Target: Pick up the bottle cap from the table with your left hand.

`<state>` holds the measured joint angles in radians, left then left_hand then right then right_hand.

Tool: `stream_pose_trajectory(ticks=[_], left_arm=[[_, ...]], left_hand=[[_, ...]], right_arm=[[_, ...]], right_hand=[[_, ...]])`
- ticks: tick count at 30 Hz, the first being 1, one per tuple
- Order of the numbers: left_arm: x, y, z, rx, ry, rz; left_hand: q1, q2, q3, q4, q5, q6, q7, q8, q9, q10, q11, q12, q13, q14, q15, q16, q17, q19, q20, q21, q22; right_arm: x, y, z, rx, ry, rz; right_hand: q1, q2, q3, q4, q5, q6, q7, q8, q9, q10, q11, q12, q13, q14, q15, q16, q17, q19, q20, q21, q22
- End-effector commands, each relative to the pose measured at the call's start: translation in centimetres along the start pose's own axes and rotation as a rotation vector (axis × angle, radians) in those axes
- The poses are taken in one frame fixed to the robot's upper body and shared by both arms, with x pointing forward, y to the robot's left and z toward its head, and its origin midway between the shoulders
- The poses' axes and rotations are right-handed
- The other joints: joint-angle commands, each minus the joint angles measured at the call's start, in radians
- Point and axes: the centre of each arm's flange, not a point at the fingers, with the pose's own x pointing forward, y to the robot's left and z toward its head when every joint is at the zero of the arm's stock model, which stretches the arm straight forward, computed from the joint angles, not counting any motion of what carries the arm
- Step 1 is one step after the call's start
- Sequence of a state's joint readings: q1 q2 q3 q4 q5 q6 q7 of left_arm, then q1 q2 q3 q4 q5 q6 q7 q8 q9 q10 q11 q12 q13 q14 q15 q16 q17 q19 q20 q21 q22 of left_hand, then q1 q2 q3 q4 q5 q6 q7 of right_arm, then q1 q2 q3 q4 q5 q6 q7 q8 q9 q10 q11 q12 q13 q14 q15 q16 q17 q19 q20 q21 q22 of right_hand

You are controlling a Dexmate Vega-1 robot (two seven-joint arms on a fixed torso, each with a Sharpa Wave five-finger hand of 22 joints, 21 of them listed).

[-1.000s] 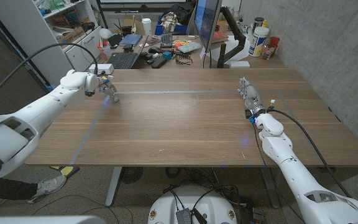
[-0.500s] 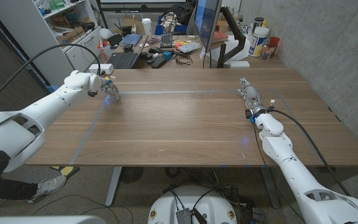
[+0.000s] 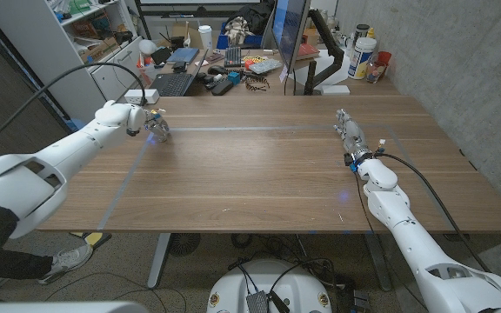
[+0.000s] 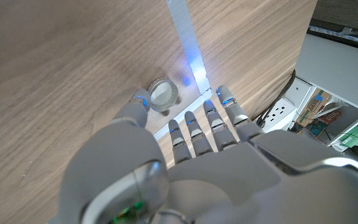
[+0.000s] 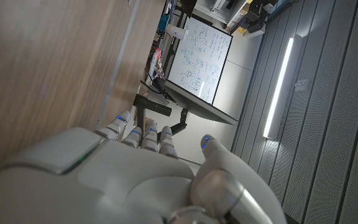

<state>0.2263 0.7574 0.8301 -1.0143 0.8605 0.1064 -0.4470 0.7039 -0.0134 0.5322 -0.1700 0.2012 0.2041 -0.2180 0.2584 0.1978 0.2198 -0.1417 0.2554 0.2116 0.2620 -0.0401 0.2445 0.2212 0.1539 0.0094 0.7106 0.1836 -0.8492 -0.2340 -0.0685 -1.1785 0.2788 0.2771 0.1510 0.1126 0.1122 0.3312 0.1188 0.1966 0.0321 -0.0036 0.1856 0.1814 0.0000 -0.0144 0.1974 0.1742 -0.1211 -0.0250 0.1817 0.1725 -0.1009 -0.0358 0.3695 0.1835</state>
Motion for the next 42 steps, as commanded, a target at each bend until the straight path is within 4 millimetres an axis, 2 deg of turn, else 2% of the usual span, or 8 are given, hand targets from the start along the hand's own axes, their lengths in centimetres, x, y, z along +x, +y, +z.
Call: stream_pose_trajectory(ticks=[1, 12, 18, 22, 26, 30, 37, 42], left_arm=[[0.1, -0.4, 1.0, 0.058, 0.005, 0.023], [0.5, -1.3, 1.6, 0.078, 0.004, 0.012], [0.8, -1.9, 1.7, 0.087, 0.008, 0.006], [1.0, -2.2, 1.6, 0.093, 0.011, 0.016], [1.2, -2.4, 1.5, 0.1, 0.013, 0.022], [1.4, -2.6, 1.3, 0.097, 0.015, 0.029], [1.6, -3.2, 1.2, 0.097, 0.017, 0.047], [1.8, -3.7, 1.2, 0.101, 0.018, 0.054]], left_hand=[[0.022, -0.004, 0.006, -0.004, 0.006, 0.013, -0.002, 0.008, 0.003, 0.015, 0.001, 0.007, 0.005, 0.012, -0.096, 0.007, 0.005, 0.017, -0.003, 0.009, 0.004], [0.051, -0.01, 0.01, -0.002, 0.006, 0.017, -0.003, 0.008, 0.003, 0.011, 0.004, 0.006, 0.008, 0.032, -0.096, 0.012, 0.012, 0.036, -0.003, 0.016, 0.006], [0.083, -0.011, 0.01, -0.001, 0.005, 0.018, -0.003, 0.006, 0.003, 0.016, 0.0, 0.01, 0.011, 0.069, -0.108, 0.028, 0.023, 0.065, -0.017, 0.027, 0.007], [0.114, -0.004, -0.004, 0.003, 0.0, 0.029, -0.002, 0.009, 0.004, 0.039, 0.001, 0.021, 0.015, 0.105, -0.11, 0.054, 0.046, 0.114, -0.028, 0.047, 0.009], [0.157, 0.008, -0.022, 0.006, -0.007, 0.05, -0.002, 0.015, 0.005, 0.06, 0.0, 0.032, 0.02, 0.152, -0.119, 0.092, 0.081, 0.175, -0.057, 0.074, 0.011], [0.197, 0.017, -0.028, 0.002, -0.01, 0.072, -0.002, 0.022, 0.006, 0.082, 0.0, 0.044, 0.025, 0.19, -0.121, 0.12, 0.106, 0.214, -0.069, 0.092, 0.011], [0.257, 0.008, -0.032, 0.0, -0.014, 0.164, 0.0, 0.054, 0.01, 0.149, -0.007, 0.077, 0.035, 0.292, -0.153, 0.158, 0.13, 0.298, -0.103, 0.132, 0.011], [0.309, -0.002, -0.034, 0.006, -0.021, 0.329, 0.004, 0.112, 0.011, 0.238, -0.015, 0.124, 0.048, 0.372, -0.179, 0.172, 0.153, 0.339, -0.128, 0.162, 0.009]], right_arm=[[-0.2, -0.4, -0.3, 0.005, 0.001, -0.009], [-0.1, -0.5, -0.3, 0.005, -0.002, -0.014], [0.1, -0.6, -0.2, 0.002, -0.004, -0.02], [0.2, -0.6, -0.2, -0.001, -0.001, -0.024], [0.4, -0.6, -0.1, -0.008, -0.003, -0.026], [0.6, -0.5, -0.1, -0.013, -0.005, -0.028], [0.8, -0.3, -0.1, -0.032, -0.006, -0.033], [0.8, -0.4, 0.0, -0.037, -0.009, -0.04]], right_hand=[[-0.003, 0.041, -0.004, -0.002, 0.01, 0.007, -0.004, 0.007, 0.004, 0.003, -0.006, 0.006, 0.005, 0.002, -0.001, 0.004, 0.0, 0.005, -0.067, -0.003, 0.005], [-0.002, 0.041, -0.005, -0.003, 0.01, 0.01, -0.005, 0.007, 0.004, 0.006, -0.007, 0.007, 0.005, 0.006, 0.0, 0.004, 0.0, 0.007, -0.067, -0.004, 0.005], [-0.001, 0.042, -0.004, -0.003, 0.011, 0.012, -0.004, 0.008, 0.004, 0.007, -0.006, 0.007, 0.005, 0.009, -0.001, 0.004, 0.0, 0.007, -0.066, -0.005, 0.005], [-0.001, 0.042, -0.004, -0.004, 0.011, 0.014, -0.004, 0.008, 0.004, 0.011, -0.006, 0.008, 0.005, 0.009, -0.001, 0.004, 0.0, 0.008, -0.066, -0.006, 0.005], [0.0, 0.042, -0.004, -0.004, 0.011, 0.015, -0.004, 0.008, 0.004, 0.011, -0.008, 0.008, 0.005, 0.01, 0.0, 0.004, 0.0, 0.008, -0.065, -0.007, 0.005], [0.001, 0.042, -0.004, -0.005, 0.011, 0.016, -0.003, 0.008, 0.004, 0.012, -0.007, 0.008, 0.005, 0.011, 0.001, 0.004, 0.0, 0.008, -0.065, -0.008, 0.005], [0.001, 0.042, -0.005, -0.005, 0.011, 0.016, -0.005, 0.008, 0.004, 0.013, -0.006, 0.009, 0.005, 0.014, 0.001, 0.005, 0.0, 0.008, -0.063, -0.009, 0.005], [0.002, 0.042, -0.005, -0.006, 0.011, 0.017, -0.005, 0.008, 0.004, 0.016, -0.01, 0.009, 0.005, 0.017, 0.003, 0.005, 0.0, 0.009, -0.062, -0.01, 0.005]])
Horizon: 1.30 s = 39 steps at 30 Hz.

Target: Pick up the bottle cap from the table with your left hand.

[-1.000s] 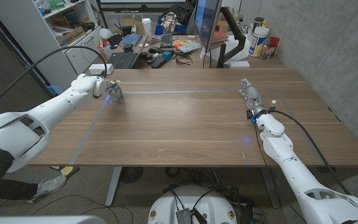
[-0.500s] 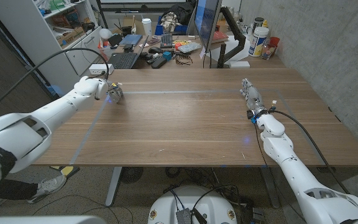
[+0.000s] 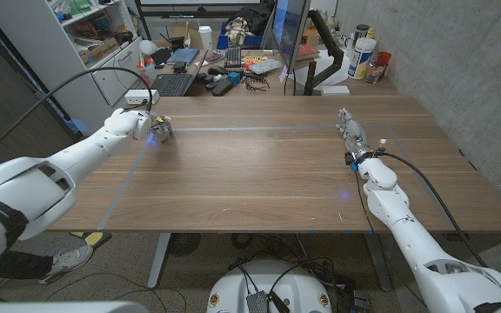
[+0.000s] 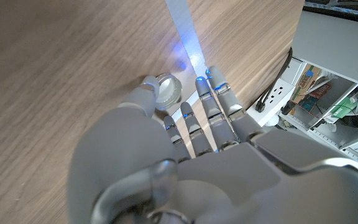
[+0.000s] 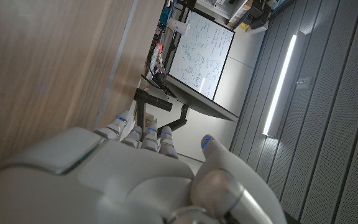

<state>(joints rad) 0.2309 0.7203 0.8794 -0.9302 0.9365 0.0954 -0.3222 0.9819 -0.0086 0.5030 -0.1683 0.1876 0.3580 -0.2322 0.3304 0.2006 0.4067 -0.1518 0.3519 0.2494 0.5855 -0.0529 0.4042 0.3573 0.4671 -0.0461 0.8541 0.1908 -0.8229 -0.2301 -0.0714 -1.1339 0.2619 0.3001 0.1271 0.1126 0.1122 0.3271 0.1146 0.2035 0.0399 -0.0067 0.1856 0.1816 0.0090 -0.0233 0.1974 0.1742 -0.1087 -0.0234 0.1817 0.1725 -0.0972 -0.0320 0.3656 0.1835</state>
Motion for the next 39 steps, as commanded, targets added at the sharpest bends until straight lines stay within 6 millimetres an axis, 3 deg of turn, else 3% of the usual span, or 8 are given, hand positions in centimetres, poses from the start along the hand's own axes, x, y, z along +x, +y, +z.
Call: stream_pose_trajectory(ticks=[1, 3, 7, 14, 18, 19, 25, 39], left_arm=[[0.5, -1.7, 0.1, 0.01, 0.002, 0.004], [0.5, -1.9, 0.2, 0.016, 0.003, 0.012], [0.5, -2.1, 0.4, 0.029, 0.004, 0.035], [0.5, -1.8, 0.4, 0.028, 0.01, 0.088], [0.4, -1.7, 0.4, 0.018, 0.014, 0.129], [0.3, -1.7, 0.4, 0.015, 0.014, 0.139], [-0.2, -1.6, 0.1, 0.006, 0.022, 0.188], [-1.6, -0.4, -0.4, -0.001, 0.041, 0.26]], left_hand=[[0.038, -0.009, -0.005, 0.004, -0.008, 0.188, 0.017, 0.044, 0.008, 0.07, -0.009, 0.036, 0.013, 0.069, -0.168, 0.018, 0.021, 0.031, -0.075, 0.022, 0.002], [0.056, -0.013, -0.009, 0.004, -0.009, 0.224, 0.023, 0.055, 0.006, 0.115, -0.004, 0.06, 0.02, 0.109, -0.171, 0.032, 0.035, 0.048, -0.083, 0.033, 0.001], [0.121, -0.019, -0.041, 0.007, -0.013, 0.347, 0.086, 0.09, 0.007, 0.244, -0.023, 0.151, 0.064, 0.232, -0.179, 0.091, 0.11, 0.098, -0.112, 0.075, 0.005], [0.201, -0.003, -0.06, 0.007, -0.01, 0.451, 0.103, 0.126, 0.013, 0.332, -0.023, 0.239, 0.126, 0.348, -0.184, 0.137, 0.193, 0.161, -0.127, 0.139, 0.014], [0.232, 0.002, -0.063, 0.011, -0.01, 0.503, 0.134, 0.138, 0.012, 0.384, -0.003, 0.278, 0.153, 0.391, -0.186, 0.136, 0.217, 0.178, -0.133, 0.171, 0.016], [0.241, 0.007, -0.063, 0.014, -0.009, 0.526, 0.147, 0.143, 0.012, 0.404, -0.014, 0.291, 0.163, 0.416, -0.185, 0.136, 0.225, 0.184, -0.133, 0.184, 0.015], [0.259, 0.017, -0.058, 0.019, -0.005, 0.571, 0.168, 0.151, 0.011, 0.489, -0.029, 0.318, 0.165, 0.479, -0.185, 0.137, 0.245, 0.217, -0.13, 0.225, 0.014], [0.271, 0.014, -0.058, 0.018, -0.003, 0.626, 0.186, 0.16, 0.008, 0.546, -0.042, 0.333, 0.173, 0.546, -0.182, 0.14, 0.265, 0.231, -0.129, 0.258, 0.009]], right_arm=[[0.3, 0.0, 0.1, -0.024, -0.006, -0.015], [0.2, -0.1, 0.1, -0.027, -0.007, -0.02], [0.2, -0.2, 0.2, -0.032, -0.008, -0.026], [0.3, -0.3, 0.2, -0.049, -0.007, -0.027], [0.3, -0.3, 0.2, -0.052, -0.006, -0.026], [0.3, -0.3, 0.2, -0.051, -0.007, -0.025], [0.4, -0.2, 0.3, -0.056, -0.008, -0.024], [0.0, -0.3, 0.5, -0.06, -0.01, -0.024]], right_hand=[[0.002, 0.042, -0.001, -0.002, 0.005, 0.009, -0.001, 0.008, 0.003, 0.008, -0.002, 0.01, 0.005, 0.005, 0.001, 0.005, 0.0, 0.005, -0.065, -0.006, 0.005], [0.002, 0.042, -0.001, -0.002, 0.005, 0.011, -0.001, 0.009, 0.003, 0.009, -0.003, 0.01, 0.005, 0.008, 0.003, 0.006, 0.0, 0.005, -0.064, -0.007, 0.005], [0.003, 0.042, -0.001, -0.002, 0.005, 0.012, -0.003, 0.009, 0.003, 0.01, -0.002, 0.01, 0.005, 0.01, 0.003, 0.006, 0.0, 0.006, -0.064, -0.008, 0.005], [0.003, 0.042, -0.001, -0.003, 0.005, 0.014, -0.003, 0.009, 0.003, 0.012, -0.003, 0.01, 0.005, 0.013, 0.003, 0.006, 0.0, 0.005, -0.063, -0.009, 0.005], [0.004, 0.043, -0.002, -0.003, 0.005, 0.014, -0.004, 0.008, 0.003, 0.013, -0.003, 0.01, 0.005, 0.014, 0.002, 0.006, 0.0, 0.005, -0.062, -0.01, 0.005], [0.004, 0.042, -0.002, -0.003, 0.005, 0.014, -0.005, 0.008, 0.003, 0.014, -0.003, 0.01, 0.005, 0.014, 0.003, 0.006, 0.0, 0.005, -0.062, -0.01, 0.005], [0.004, 0.042, -0.002, -0.004, 0.005, 0.015, -0.007, 0.008, 0.003, 0.014, -0.005, 0.01, 0.005, 0.015, 0.004, 0.005, 0.0, 0.006, -0.061, -0.012, 0.005], [0.004, 0.042, -0.004, -0.004, 0.005, 0.016, -0.008, 0.008, 0.003, 0.014, -0.003, 0.009, 0.005, 0.015, 0.004, 0.004, 0.0, 0.005, -0.06, -0.015, 0.005]])
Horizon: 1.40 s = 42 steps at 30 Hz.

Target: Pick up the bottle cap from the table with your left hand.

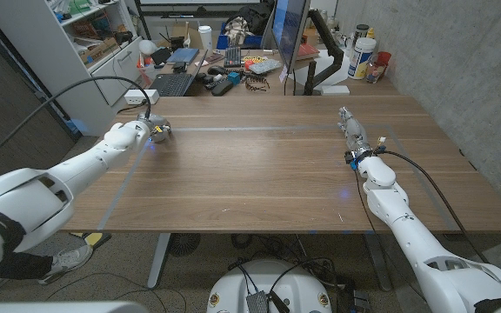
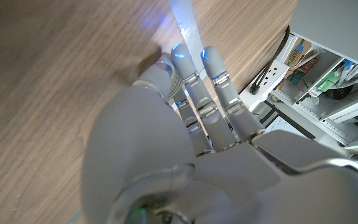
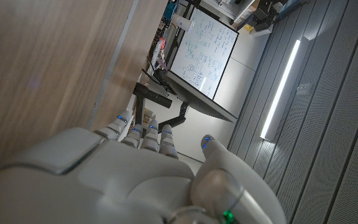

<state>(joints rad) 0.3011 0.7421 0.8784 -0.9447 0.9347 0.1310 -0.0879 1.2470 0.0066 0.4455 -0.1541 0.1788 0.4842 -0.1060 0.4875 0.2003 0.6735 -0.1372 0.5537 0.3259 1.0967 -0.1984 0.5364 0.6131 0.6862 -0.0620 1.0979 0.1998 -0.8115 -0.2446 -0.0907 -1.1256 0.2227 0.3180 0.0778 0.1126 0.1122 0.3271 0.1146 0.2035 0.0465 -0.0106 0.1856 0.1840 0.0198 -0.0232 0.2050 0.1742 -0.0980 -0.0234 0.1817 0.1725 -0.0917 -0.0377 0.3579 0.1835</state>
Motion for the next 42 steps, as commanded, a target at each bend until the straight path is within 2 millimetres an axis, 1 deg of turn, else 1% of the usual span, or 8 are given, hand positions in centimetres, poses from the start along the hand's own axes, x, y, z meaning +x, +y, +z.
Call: stream_pose_trajectory(ticks=[1, 4, 7, 10, 13, 15, 27, 42], left_arm=[[-1.0, 1.8, -0.9, -0.008, 0.027, 0.09], [-1.3, 2.2, -1.1, -0.007, 0.032, 0.108], [-1.4, 2.5, -1.3, -0.009, 0.036, 0.124], [-1.6, 2.8, -1.5, -0.011, 0.044, 0.137], [-1.7, 3.0, -1.7, -0.011, 0.049, 0.144], [-1.7, 3.2, -1.9, -0.01, 0.052, 0.147], [-1.9, 3.9, -2.5, -0.01, 0.062, 0.167], [-2.3, 5.2, -3.1, -0.001, 0.069, 0.199]], left_hand=[[0.007, -0.004, 0.001, 0.003, 0.006, 0.501, 0.059, 0.002, 0.008, 0.285, -0.057, 0.132, 0.097, 0.044, -0.036, 0.009, 0.012, 0.013, -0.113, 0.017, 0.0], [0.006, -0.005, 0.003, 0.005, 0.007, 0.508, 0.061, 0.002, 0.008, 0.286, -0.056, 0.129, 0.099, 0.062, -0.035, 0.012, 0.016, 0.016, -0.113, 0.024, 0.0], [0.005, -0.01, 0.008, 0.005, 0.007, 0.535, 0.065, 0.01, 0.008, 0.298, -0.054, 0.125, 0.097, 0.076, -0.034, 0.01, 0.021, 0.018, -0.113, 0.033, 0.0], [-0.001, -0.013, 0.015, 0.01, 0.008, 0.564, 0.06, 0.017, 0.007, 0.316, -0.054, 0.119, 0.092, 0.091, -0.033, 0.009, 0.026, 0.02, -0.114, 0.041, -0.001], [-0.003, -0.016, 0.018, 0.01, 0.008, 0.57, 0.058, 0.017, 0.007, 0.318, -0.055, 0.114, 0.091, 0.096, -0.033, 0.007, 0.028, 0.018, -0.115, 0.044, -0.002], [-0.004, -0.018, 0.02, 0.011, 0.008, 0.578, 0.057, 0.019, 0.006, 0.323, -0.055, 0.112, 0.09, 0.098, -0.033, 0.006, 0.03, 0.017, -0.116, 0.046, -0.002], [-0.006, -0.022, 0.028, 0.012, 0.006, 0.581, 0.057, 0.015, 0.005, 0.322, -0.055, 0.102, 0.091, 0.1, -0.034, -0.002, 0.035, 0.01, -0.116, 0.051, -0.004], [-0.008, -0.023, 0.039, 0.014, 0.004, 0.582, 0.056, 0.008, 0.004, 0.325, -0.053, 0.095, 0.102, 0.105, -0.034, -0.015, 0.043, 0.003, -0.115, 0.061, -0.006]], right_arm=[[-0.4, 0.0, 0.0, -0.005, 0.0, -0.001], [-0.4, 0.0, 0.2, -0.006, -0.002, -0.001], [-0.4, 0.1, 0.3, -0.01, -0.006, 0.001], [-0.3, 0.2, 0.3, -0.01, -0.008, 0.003], [-0.2, 0.3, 0.4, -0.011, -0.01, 0.005], [-0.2, 0.4, 0.5, -0.015, -0.012, 0.005], [0.2, 0.7, 0.7, -0.023, -0.02, 0.011], [0.0, 0.8, 0.9, -0.028, -0.028, 0.006]], right_hand=[[0.004, 0.042, -0.004, -0.004, 0.005, 0.009, -0.004, 0.008, 0.001, 0.004, -0.004, 0.001, 0.005, 0.004, 0.004, 0.004, 0.0, -0.001, -0.055, -0.007, 0.005], [0.004, 0.042, -0.004, -0.004, 0.005, 0.01, -0.005, 0.008, 0.001, 0.003, -0.004, 0.001, 0.005, 0.004, 0.004, 0.004, 0.0, -0.002, -0.055, -0.008, 0.005], [0.004, 0.042, -0.004, -0.004, 0.006, 0.01, -0.006, 0.008, 0.001, 0.004, -0.005, 0.001, 0.005, 0.005, 0.004, 0.003, 0.0, -0.003, -0.055, -0.009, 0.005], [0.004, 0.041, -0.005, -0.004, 0.006, 0.01, -0.006, 0.007, 0.001, 0.005, -0.005, 0.001, 0.005, 0.005, 0.004, 0.003, 0.0, -0.003, -0.055, -0.01, 0.005], [0.004, 0.041, -0.005, -0.004, 0.006, 0.01, -0.007, 0.007, 0.001, 0.004, -0.006, 0.001, 0.005, 0.005, 0.003, 0.003, 0.0, -0.004, -0.056, -0.011, 0.005], [0.004, 0.042, -0.005, -0.004, 0.006, 0.01, -0.007, 0.007, 0.001, 0.005, -0.003, 0.001, 0.005, 0.005, 0.004, 0.003, 0.0, -0.004, -0.055, -0.012, 0.005], [0.004, 0.041, -0.006, -0.004, 0.006, 0.009, -0.008, 0.006, 0.001, 0.005, -0.004, 0.0, 0.005, 0.005, 0.004, 0.002, 0.0, -0.004, -0.055, -0.014, 0.005], [0.004, 0.042, -0.007, -0.004, 0.007, 0.01, -0.007, 0.006, 0.001, 0.005, -0.005, -0.001, 0.005, 0.006, 0.004, 0.002, 0.0, -0.002, -0.056, -0.017, 0.005]])
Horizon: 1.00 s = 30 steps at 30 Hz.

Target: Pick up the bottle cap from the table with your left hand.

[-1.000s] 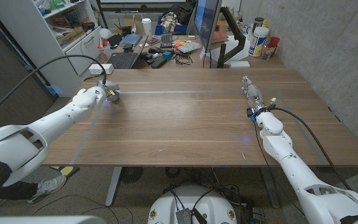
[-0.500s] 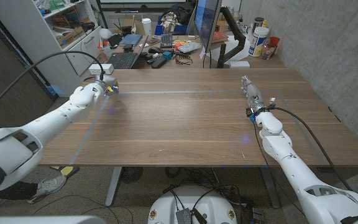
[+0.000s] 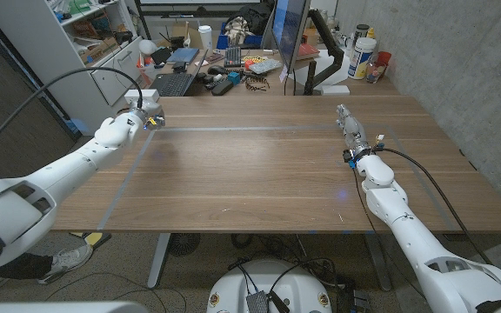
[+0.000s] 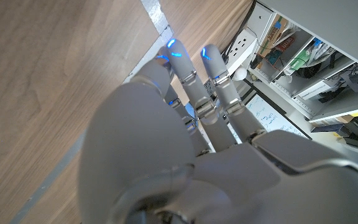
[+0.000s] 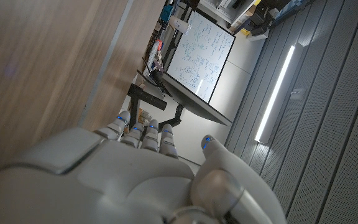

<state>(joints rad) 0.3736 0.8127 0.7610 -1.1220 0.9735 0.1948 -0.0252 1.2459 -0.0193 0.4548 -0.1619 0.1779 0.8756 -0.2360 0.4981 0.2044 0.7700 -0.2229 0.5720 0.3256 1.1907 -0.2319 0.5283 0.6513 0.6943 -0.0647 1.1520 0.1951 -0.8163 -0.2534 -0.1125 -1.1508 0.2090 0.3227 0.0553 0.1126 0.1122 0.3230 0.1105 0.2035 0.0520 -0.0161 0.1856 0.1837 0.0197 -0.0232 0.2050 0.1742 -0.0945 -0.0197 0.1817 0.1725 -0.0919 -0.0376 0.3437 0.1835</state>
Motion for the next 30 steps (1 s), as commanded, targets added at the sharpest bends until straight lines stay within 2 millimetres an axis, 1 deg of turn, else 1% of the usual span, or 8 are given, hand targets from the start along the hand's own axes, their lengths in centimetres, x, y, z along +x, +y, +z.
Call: stream_pose_trajectory(ticks=[1, 8, 17, 25, 30], left_arm=[[-0.1, 1.2, -0.6, 0.009, 0.007, 0.028], [-0.2, 2.1, -0.9, 0.011, 0.014, 0.049], [-0.3, 2.9, -1.3, 0.011, 0.017, 0.069], [-0.8, 3.8, -1.8, 0.009, 0.025, 0.086], [-1.0, 4.3, -2.1, 0.007, 0.031, 0.096]], left_hand=[[-0.008, 0.002, 0.031, 0.022, 0.004, 0.191, 0.186, -0.003, 0.0, 0.226, 0.032, 0.075, 0.103, 0.012, 0.0, -0.008, 0.005, -0.005, -0.113, 0.008, -0.001], [-0.011, -0.001, 0.035, 0.024, 0.003, 0.195, 0.183, -0.005, 0.0, 0.231, 0.03, 0.071, 0.107, 0.015, 0.0, -0.013, 0.009, -0.007, -0.113, 0.014, -0.001], [-0.013, -0.001, 0.04, 0.025, 0.002, 0.196, 0.187, -0.008, 0.0, 0.234, 0.029, 0.068, 0.111, 0.022, 0.0, -0.016, 0.014, -0.008, -0.113, 0.02, -0.001], [-0.015, -0.002, 0.043, 0.026, 0.002, 0.198, 0.184, -0.01, 0.001, 0.235, 0.03, 0.066, 0.116, 0.028, 0.0, -0.019, 0.018, -0.01, -0.112, 0.024, -0.002], [-0.016, -0.003, 0.046, 0.026, 0.002, 0.198, 0.187, -0.012, 0.001, 0.235, 0.03, 0.064, 0.118, 0.029, 0.0, -0.022, 0.02, -0.012, -0.112, 0.026, -0.003]], right_arm=[[-0.1, 0.2, 0.2, -0.006, -0.009, -0.002], [-0.2, 0.3, 0.3, -0.009, -0.014, -0.005], [-0.3, 0.4, 0.4, -0.013, -0.016, -0.004], [-0.3, 0.5, 0.4, -0.012, -0.021, -0.002], [-0.3, 0.6, 0.4, -0.013, -0.023, -0.002]], right_hand=[[0.004, 0.042, -0.003, 0.0, 0.007, 0.004, -0.001, 0.006, 0.001, 0.005, -0.006, -0.001, 0.005, 0.002, 0.0, 0.002, 0.0, -0.002, -0.056, -0.003, 0.005], [0.004, 0.042, -0.004, 0.0, 0.007, 0.005, -0.001, 0.006, 0.001, 0.004, -0.005, -0.002, 0.005, 0.004, -0.001, 0.002, 0.0, -0.002, -0.058, -0.005, 0.005], [0.004, 0.042, -0.005, 0.0, 0.007, 0.006, 0.0, 0.006, 0.001, 0.005, -0.003, -0.002, 0.005, 0.004, -0.001, 0.002, 0.0, -0.002, -0.057, -0.007, 0.005], [0.004, 0.042, -0.005, 0.0, 0.007, 0.006, 0.001, 0.006, 0.001, 0.005, -0.005, -0.002, 0.005, 0.004, 0.0, 0.001, 0.0, -0.002, -0.057, -0.008, 0.005], [0.005, 0.042, -0.005, 0.0, 0.007, 0.006, 0.001, 0.006, 0.001, 0.006, -0.005, -0.002, 0.005, 0.004, 0.0, 0.001, 0.0, -0.002, -0.057, -0.009, 0.006]])
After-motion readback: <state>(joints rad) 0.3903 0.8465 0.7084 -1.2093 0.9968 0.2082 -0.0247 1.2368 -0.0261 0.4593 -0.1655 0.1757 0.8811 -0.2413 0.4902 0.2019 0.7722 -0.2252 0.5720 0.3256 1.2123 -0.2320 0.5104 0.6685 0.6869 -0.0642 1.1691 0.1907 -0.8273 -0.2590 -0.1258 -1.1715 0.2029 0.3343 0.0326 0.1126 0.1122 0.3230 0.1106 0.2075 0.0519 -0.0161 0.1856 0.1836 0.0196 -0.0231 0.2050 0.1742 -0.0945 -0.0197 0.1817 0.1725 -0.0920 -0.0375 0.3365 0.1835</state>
